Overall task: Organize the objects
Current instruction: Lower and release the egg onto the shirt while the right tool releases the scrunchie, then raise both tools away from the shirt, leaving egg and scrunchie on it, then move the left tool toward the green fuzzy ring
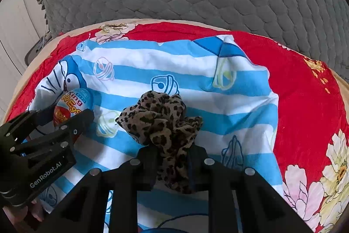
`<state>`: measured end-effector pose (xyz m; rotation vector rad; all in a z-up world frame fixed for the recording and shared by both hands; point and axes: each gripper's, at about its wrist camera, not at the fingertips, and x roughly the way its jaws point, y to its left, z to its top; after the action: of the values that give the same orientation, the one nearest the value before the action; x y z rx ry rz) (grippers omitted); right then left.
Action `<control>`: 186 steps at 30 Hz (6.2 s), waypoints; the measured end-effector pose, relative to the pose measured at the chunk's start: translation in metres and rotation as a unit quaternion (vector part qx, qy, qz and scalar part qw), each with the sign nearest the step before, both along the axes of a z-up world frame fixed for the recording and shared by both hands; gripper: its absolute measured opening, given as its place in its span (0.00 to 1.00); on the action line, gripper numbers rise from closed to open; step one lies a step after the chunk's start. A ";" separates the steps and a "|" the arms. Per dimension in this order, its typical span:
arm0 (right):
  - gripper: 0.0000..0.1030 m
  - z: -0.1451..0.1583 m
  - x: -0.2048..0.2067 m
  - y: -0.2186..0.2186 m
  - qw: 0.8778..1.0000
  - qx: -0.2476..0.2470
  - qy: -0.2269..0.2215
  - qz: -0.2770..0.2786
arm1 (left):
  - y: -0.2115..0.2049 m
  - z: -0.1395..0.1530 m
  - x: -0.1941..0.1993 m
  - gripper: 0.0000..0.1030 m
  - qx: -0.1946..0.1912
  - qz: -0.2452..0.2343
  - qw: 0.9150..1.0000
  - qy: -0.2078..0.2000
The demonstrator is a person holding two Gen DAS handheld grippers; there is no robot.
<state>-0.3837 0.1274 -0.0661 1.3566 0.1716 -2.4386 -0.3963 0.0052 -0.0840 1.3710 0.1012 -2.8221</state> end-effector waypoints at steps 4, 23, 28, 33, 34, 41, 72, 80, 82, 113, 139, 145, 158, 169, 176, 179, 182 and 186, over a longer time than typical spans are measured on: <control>0.27 0.001 0.000 0.000 1.000 0.005 -0.001 0.000 | -0.003 -0.001 -0.001 0.65 0.000 0.010 1.000 -0.007; 0.68 0.012 0.006 0.005 1.000 0.015 -0.008 -0.008 | -0.012 0.006 0.008 0.80 -0.011 0.019 0.999 -0.027; 0.70 0.017 0.010 0.010 1.000 0.011 -0.001 -0.008 | -0.013 0.008 0.013 0.82 -0.001 0.016 0.999 -0.028; 0.70 0.021 0.014 0.013 1.000 0.006 0.005 -0.008 | -0.011 0.011 0.016 0.83 0.005 0.013 0.999 -0.034; 0.70 0.022 0.015 0.014 1.000 0.004 0.007 -0.006 | -0.011 0.013 0.017 0.85 0.005 0.012 0.999 -0.031; 0.71 0.030 0.021 0.014 1.000 -0.002 0.014 -0.003 | -0.009 0.017 0.023 0.92 0.009 0.007 0.999 -0.032; 0.84 0.096 0.099 0.032 0.997 -0.054 0.062 -0.003 | -0.015 0.080 0.113 0.93 0.006 0.001 1.000 -0.004; 0.92 0.122 0.141 0.046 0.994 -0.076 0.083 -0.007 | -0.020 0.099 0.152 0.93 0.025 0.015 1.000 -0.003; 0.93 0.128 0.153 0.050 0.992 -0.084 0.089 -0.008 | -0.022 0.104 0.164 0.93 0.029 0.018 0.999 0.000; 0.97 0.180 0.317 0.105 0.982 -0.107 0.156 -0.021 | -0.008 0.137 0.337 0.93 0.019 0.019 1.000 0.012; 0.97 0.163 0.371 0.073 0.985 -0.055 0.160 0.035 | -0.025 0.129 0.372 0.93 0.016 0.029 0.999 0.017; 0.97 0.149 0.368 0.071 0.987 -0.048 0.152 0.036 | -0.024 0.119 0.369 0.93 0.012 0.027 0.999 0.013; 0.97 0.127 0.359 0.072 0.990 -0.040 0.132 0.034 | -0.020 0.100 0.361 0.93 0.008 0.020 1.000 0.007; 0.97 0.112 0.349 0.069 0.992 -0.035 0.115 0.034 | -0.017 0.082 0.351 0.93 0.006 0.014 1.000 -0.003; 0.97 0.102 0.341 0.067 0.994 -0.026 0.103 0.036 | -0.014 0.070 0.345 0.93 0.008 0.012 1.000 -0.012; 0.97 0.101 0.335 0.069 0.994 -0.029 0.104 0.028 | -0.012 0.065 0.341 0.93 0.009 0.011 1.000 -0.015; 0.97 0.097 0.328 0.071 0.994 -0.027 0.103 0.021 | -0.010 0.060 0.336 0.93 0.010 0.009 1.000 -0.017; 0.97 0.092 0.314 0.076 0.995 -0.027 0.100 0.007 | -0.009 0.052 0.328 0.93 0.013 0.011 1.000 -0.023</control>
<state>-0.0693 0.2031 0.0261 1.0843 0.1621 -2.5451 -0.0685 -0.0041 -0.0321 1.4307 0.1506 -2.7794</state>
